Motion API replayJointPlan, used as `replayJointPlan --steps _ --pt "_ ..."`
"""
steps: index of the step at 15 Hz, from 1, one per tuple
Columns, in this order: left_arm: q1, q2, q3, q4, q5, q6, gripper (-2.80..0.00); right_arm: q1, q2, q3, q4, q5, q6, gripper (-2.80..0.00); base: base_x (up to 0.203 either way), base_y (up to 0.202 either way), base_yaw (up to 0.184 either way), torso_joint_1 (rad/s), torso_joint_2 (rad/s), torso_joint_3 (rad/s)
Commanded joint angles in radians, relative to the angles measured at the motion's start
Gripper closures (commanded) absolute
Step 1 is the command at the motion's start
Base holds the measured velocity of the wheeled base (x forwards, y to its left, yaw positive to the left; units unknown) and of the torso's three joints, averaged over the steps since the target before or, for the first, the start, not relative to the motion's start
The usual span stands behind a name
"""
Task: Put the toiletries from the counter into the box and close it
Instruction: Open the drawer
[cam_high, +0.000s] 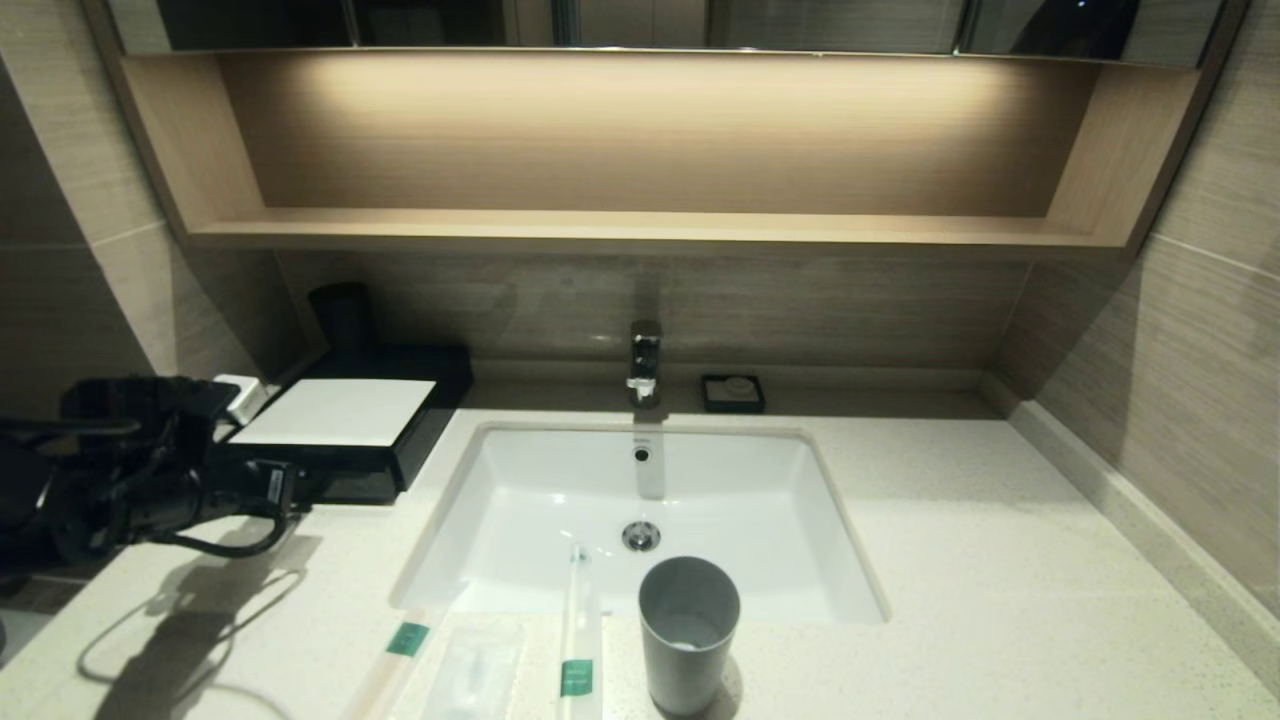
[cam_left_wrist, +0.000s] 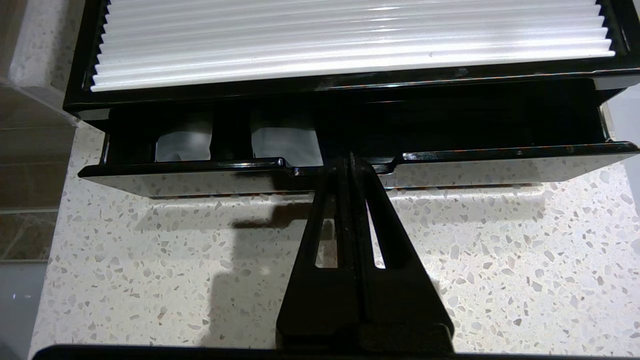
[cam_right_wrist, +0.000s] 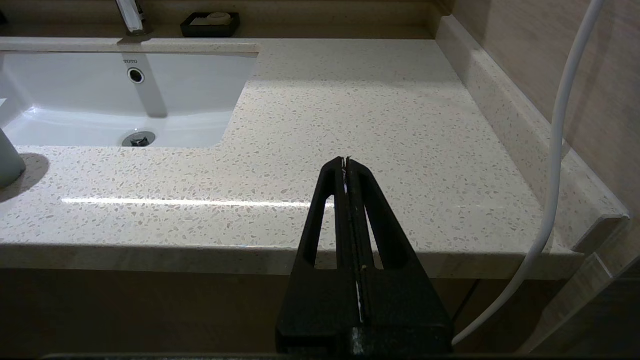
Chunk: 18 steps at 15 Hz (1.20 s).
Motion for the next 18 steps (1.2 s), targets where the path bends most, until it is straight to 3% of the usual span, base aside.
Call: replayJointPlan --steps 1,18 --pt "0.000 0.009 0.000 -0.005 -0.001 0.002 0.00 0.000 -0.002 0.002 0.000 0.000 0.000 0.00 0.000 0.000 0.000 0.000 0.00 0.000" --pt "0.000 0.049 -0.020 -0.047 -0.003 0.000 0.00 0.000 -0.002 0.002 0.000 0.000 0.000 0.00 0.000 0.000 0.000 0.000 0.00 0.000"
